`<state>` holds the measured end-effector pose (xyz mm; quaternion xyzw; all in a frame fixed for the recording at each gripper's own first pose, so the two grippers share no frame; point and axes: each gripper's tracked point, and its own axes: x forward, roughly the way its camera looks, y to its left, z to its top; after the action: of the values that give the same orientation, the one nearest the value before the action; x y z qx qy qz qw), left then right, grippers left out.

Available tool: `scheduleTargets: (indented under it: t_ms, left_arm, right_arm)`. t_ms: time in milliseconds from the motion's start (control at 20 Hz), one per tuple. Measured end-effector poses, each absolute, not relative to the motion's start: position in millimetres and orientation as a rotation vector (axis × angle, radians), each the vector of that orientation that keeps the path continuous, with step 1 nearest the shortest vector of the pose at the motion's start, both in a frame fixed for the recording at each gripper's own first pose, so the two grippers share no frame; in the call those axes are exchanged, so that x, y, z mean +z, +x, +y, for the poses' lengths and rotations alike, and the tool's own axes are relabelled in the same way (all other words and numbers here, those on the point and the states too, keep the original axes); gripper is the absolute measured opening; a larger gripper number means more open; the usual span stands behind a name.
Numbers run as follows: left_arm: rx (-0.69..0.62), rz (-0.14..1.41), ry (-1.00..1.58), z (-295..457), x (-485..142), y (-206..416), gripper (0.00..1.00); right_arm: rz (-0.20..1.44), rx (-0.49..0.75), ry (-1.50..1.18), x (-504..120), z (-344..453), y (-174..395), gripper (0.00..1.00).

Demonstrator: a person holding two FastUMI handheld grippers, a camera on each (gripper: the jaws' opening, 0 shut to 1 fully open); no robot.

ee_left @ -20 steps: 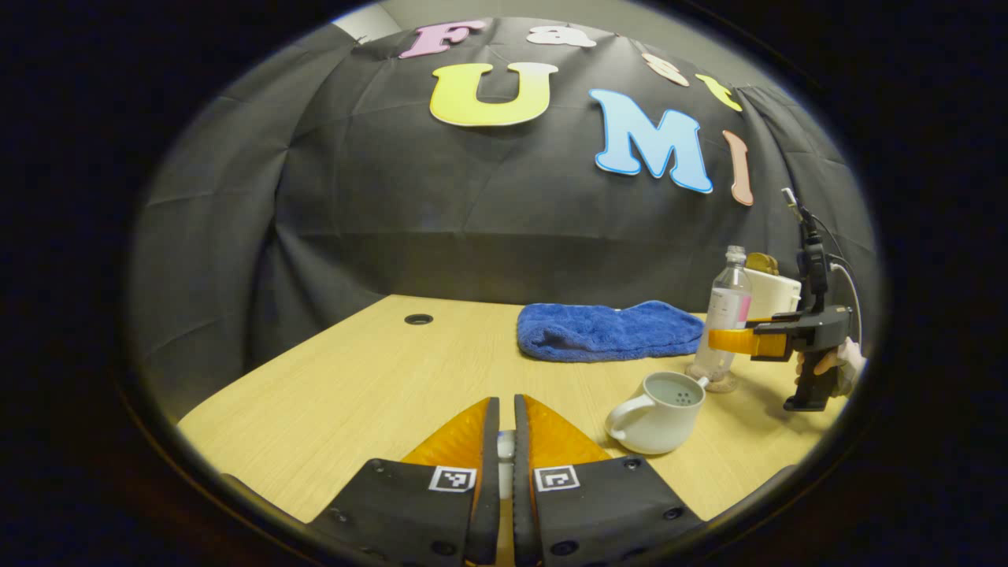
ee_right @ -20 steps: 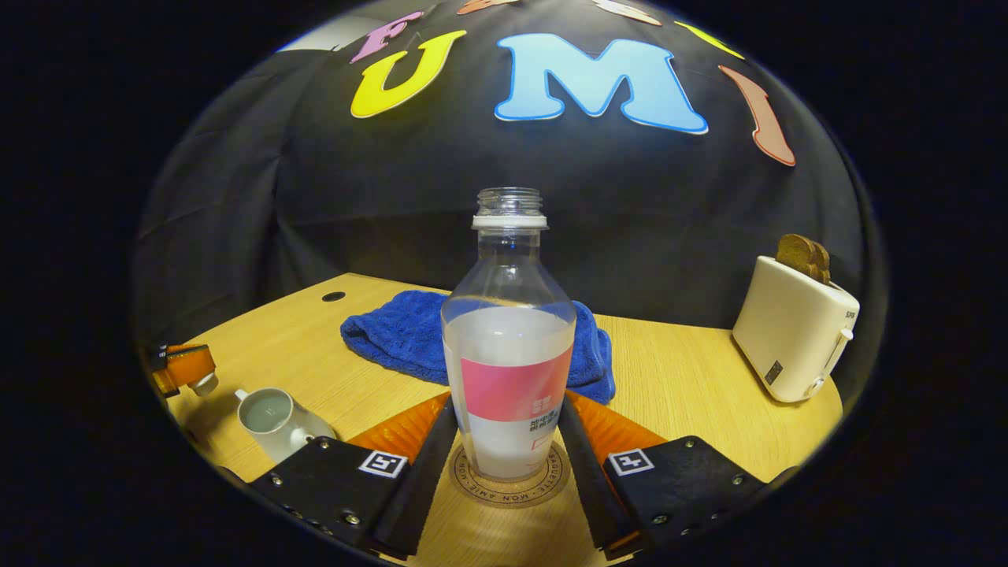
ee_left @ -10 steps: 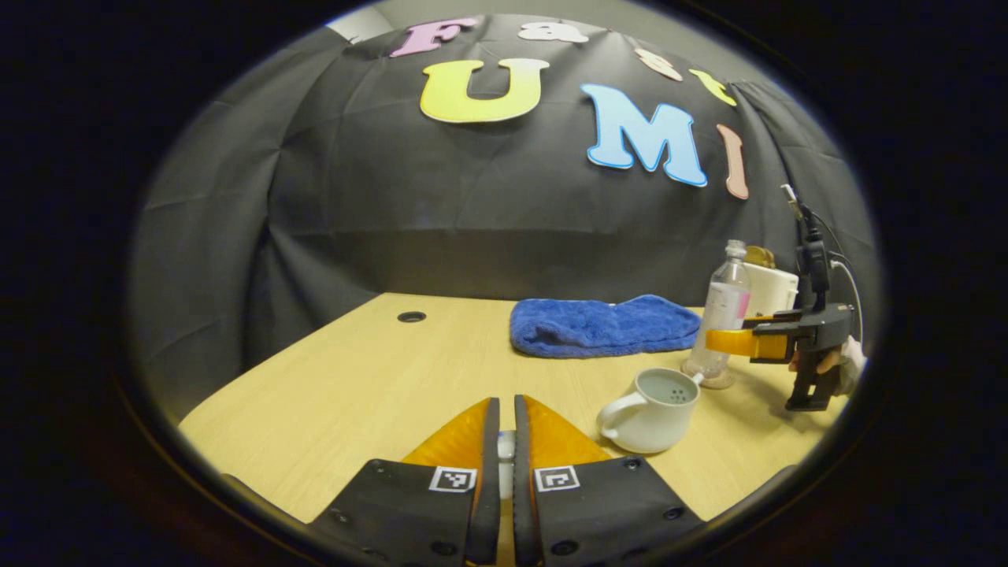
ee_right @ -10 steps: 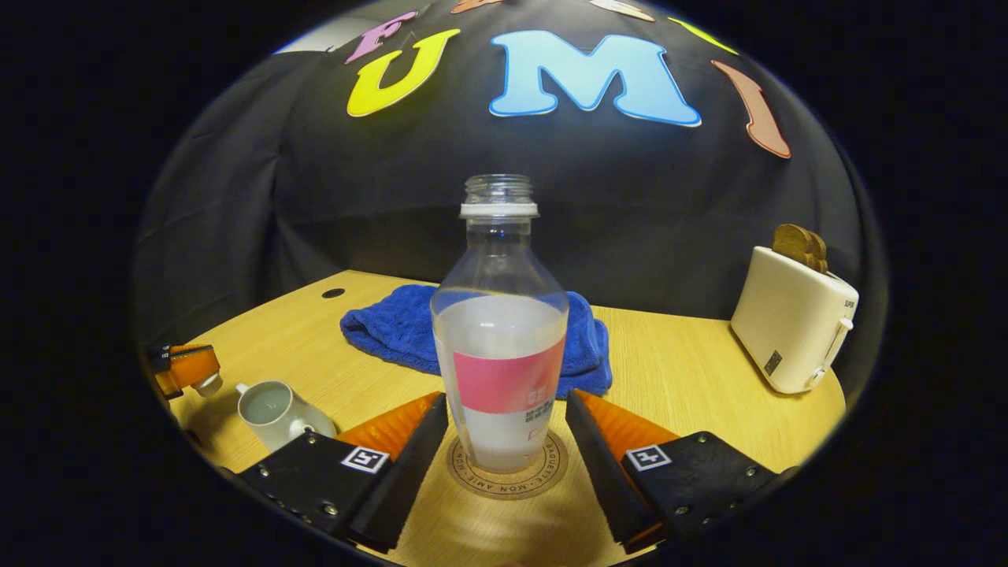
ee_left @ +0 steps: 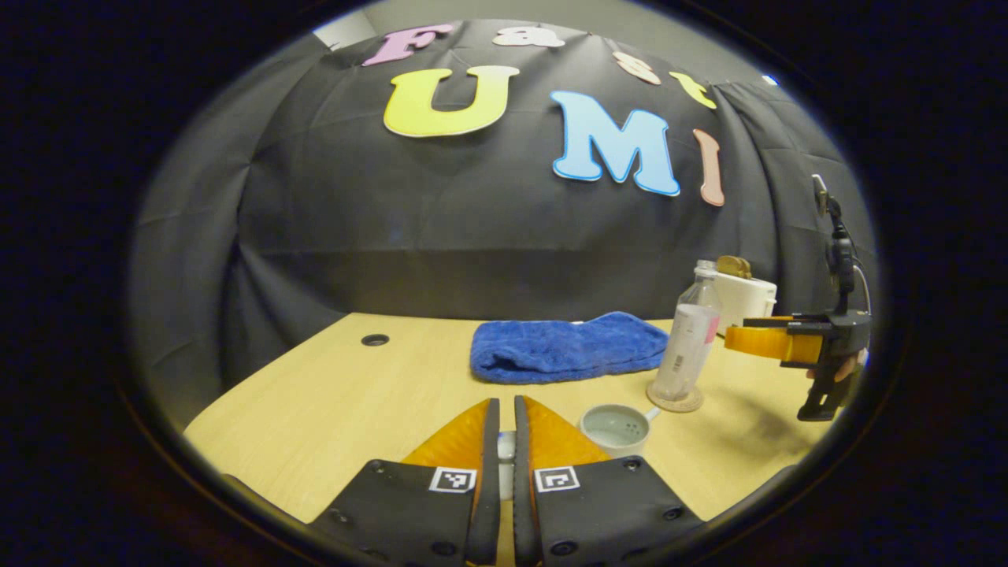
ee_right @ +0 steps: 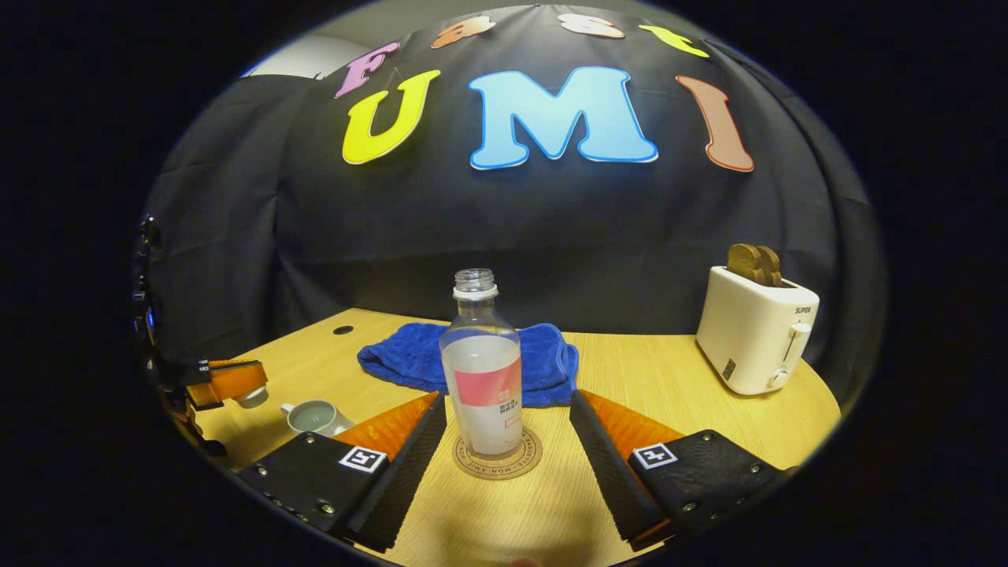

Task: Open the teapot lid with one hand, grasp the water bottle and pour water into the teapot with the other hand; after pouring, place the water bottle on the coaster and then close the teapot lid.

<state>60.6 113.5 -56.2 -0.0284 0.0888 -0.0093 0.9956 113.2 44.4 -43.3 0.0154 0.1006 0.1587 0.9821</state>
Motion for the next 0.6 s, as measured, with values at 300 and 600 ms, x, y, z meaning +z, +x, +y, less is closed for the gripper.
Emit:
scheduleTargets:
  t_ms: [300,600]
  left_arm:
    - [-0.08,0.134,-0.007,67,-39,87,0.14]
    - [-0.108,0.153,0.043,35,-50,104,0.14]
  right_arm:
    - [0.183,0.349,0.044,-43,41,74,0.98]
    - [0.146,0.372,-0.003,-38,44,54,0.98]
